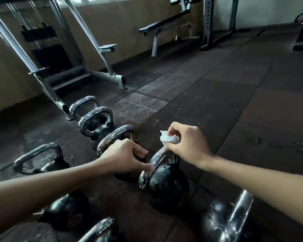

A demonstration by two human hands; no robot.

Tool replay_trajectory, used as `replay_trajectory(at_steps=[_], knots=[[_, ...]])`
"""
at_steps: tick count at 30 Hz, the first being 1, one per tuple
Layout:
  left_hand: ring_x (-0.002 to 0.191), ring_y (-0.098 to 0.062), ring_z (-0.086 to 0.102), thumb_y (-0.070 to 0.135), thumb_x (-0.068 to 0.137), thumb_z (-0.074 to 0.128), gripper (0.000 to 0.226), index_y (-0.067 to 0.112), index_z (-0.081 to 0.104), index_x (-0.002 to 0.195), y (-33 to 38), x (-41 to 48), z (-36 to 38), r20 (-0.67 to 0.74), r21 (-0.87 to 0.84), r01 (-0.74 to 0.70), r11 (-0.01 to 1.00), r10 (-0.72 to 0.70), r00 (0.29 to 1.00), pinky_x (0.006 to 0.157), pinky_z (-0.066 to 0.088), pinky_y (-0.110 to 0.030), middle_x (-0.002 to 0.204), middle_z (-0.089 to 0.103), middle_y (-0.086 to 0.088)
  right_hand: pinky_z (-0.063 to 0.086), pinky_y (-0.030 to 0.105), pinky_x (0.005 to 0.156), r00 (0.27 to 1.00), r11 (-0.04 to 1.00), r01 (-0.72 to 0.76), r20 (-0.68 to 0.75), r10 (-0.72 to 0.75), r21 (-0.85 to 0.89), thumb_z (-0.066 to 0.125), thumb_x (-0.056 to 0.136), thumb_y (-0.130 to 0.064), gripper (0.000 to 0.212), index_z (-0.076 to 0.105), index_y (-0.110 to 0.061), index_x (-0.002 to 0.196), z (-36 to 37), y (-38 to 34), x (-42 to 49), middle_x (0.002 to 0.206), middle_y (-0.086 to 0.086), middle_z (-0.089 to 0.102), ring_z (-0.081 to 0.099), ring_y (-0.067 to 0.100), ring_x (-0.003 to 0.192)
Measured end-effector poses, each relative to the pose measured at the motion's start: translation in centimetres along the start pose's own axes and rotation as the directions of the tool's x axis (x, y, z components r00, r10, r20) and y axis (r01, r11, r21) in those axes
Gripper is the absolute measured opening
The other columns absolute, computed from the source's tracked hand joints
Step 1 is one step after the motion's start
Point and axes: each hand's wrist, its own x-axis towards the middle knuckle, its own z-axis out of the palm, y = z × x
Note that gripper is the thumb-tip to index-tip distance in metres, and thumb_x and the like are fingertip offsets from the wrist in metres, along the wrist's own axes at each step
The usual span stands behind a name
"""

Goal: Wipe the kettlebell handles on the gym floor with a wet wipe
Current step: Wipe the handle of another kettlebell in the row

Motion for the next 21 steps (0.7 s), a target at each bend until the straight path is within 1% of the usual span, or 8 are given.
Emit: replay_trajectory(at_steps=[2, 5, 8, 10, 12, 15, 18, 21], knots=[[0.091, 0.016, 0.065, 0.079, 0.053, 0.084, 0.066, 0.044, 0.078, 0.108, -0.6, 0.9, 0.8, -0.013, -0.084, -0.044, 0.996, 0.043, 0.999, 0.086, 0.053, -0.017, 0.093, 0.074, 0.033, 0.053, 0.037, 0.061, 0.999, 0.996, 0.039, 0.026, -0.037, -0.08, 0.071, 0.076, -0.044, 0.019, 0.062, -0.029, 0.084, 0.4, 0.4, 0.3, 0.074, -0.012, 0.068, 0.063, 0.009, 0.068], [0.076, 0.018, 0.065, 0.065, 0.062, 0.089, 0.042, 0.048, 0.08, 0.099, -1.1, 1.6, 1.9, 0.024, -0.209, -0.09, 0.974, 0.097, 0.995, 0.074, 0.053, -0.014, 0.08, 0.073, 0.033, 0.051, 0.036, 0.061, 0.991, 0.993, 0.057, 0.125, -0.044, -0.102, 0.075, 0.076, -0.033, 0.015, 0.067, -0.03, 0.087, 0.6, 0.3, 0.0, 0.072, -0.015, 0.066, 0.057, 0.003, 0.064], [0.071, 0.017, 0.065, 0.055, 0.066, 0.09, 0.028, 0.047, 0.082, 0.092, -1.7, 2.1, 2.2, 0.059, -0.311, -0.124, 0.942, 0.15, 0.987, 0.069, 0.05, -0.012, 0.077, 0.074, 0.03, 0.037, 0.013, 0.057, 0.987, 0.994, 0.056, 0.158, -0.04, -0.094, 0.084, 0.078, -0.02, 0.017, 0.073, -0.027, 0.089, 0.0, -0.3, -0.6, 0.061, -0.033, 0.057, 0.056, -0.006, 0.061], [0.066, 0.017, 0.064, 0.052, 0.066, 0.092, 0.026, 0.043, 0.082, 0.089, -1.9, 2.4, 2.3, 0.084, -0.356, -0.123, 0.926, 0.163, 0.983, 0.068, 0.049, -0.013, 0.077, 0.075, 0.029, 0.036, 0.009, 0.056, 0.978, 0.996, 0.041, 0.206, -0.024, -0.075, 0.084, 0.081, -0.018, 0.017, 0.076, -0.023, 0.095, -0.4, -0.3, -0.9, 0.059, -0.041, 0.054, 0.055, -0.008, 0.058], [0.065, 0.019, 0.063, 0.052, 0.065, 0.092, 0.027, 0.041, 0.082, 0.088, -2.0, 2.7, 2.3, 0.094, -0.373, -0.112, 0.921, 0.157, 0.983, 0.069, 0.049, -0.015, 0.077, 0.075, 0.029, 0.033, 0.01, 0.053, 0.971, 0.998, 0.044, 0.235, -0.034, -0.038, 0.08, 0.086, -0.02, 0.015, 0.08, -0.026, 0.1, -0.8, -0.5, -1.2, 0.073, -0.035, 0.065, 0.052, -0.001, 0.052], [0.074, 0.019, 0.065, 0.055, 0.061, 0.093, 0.032, 0.04, 0.081, 0.087, -2.1, 2.9, 2.3, 0.108, -0.373, -0.091, 0.923, 0.141, 0.984, 0.075, 0.052, -0.017, 0.076, 0.074, 0.03, 0.038, 0.004, 0.061, 0.951, 0.997, 0.072, 0.303, -0.067, -0.005, 0.081, 0.088, -0.02, 0.013, 0.083, -0.021, 0.101, -1.0, -1.0, -0.9, 0.103, -0.012, 0.075, 0.057, -0.013, 0.062], [0.076, 0.019, 0.066, 0.057, 0.061, 0.093, 0.033, 0.04, 0.081, 0.086, -2.1, 2.9, 2.3, 0.115, -0.382, -0.082, 0.921, 0.136, 0.984, 0.08, 0.054, -0.019, 0.076, 0.074, 0.03, 0.039, 0.004, 0.064, 0.95, 0.999, 0.046, 0.311, -0.036, -0.026, 0.082, 0.087, -0.025, 0.007, 0.085, -0.022, 0.092, -0.6, -1.1, -0.2, 0.108, -0.01, 0.074, 0.057, -0.017, 0.066], [0.078, 0.017, 0.067, 0.056, 0.06, 0.094, 0.033, 0.04, 0.082, 0.086, -2.1, 2.8, 2.3, 0.113, -0.394, -0.086, 0.915, 0.142, 0.983, 0.088, 0.057, -0.025, 0.076, 0.074, 0.029, 0.038, 0.007, 0.055, 0.965, 0.998, -0.05, 0.256, 0.054, -0.024, 0.086, 0.081, -0.027, 0.008, 0.082, -0.03, 0.076, 0.1, -0.8, 0.1, 0.106, -0.015, 0.075, 0.056, -0.011, 0.055]])
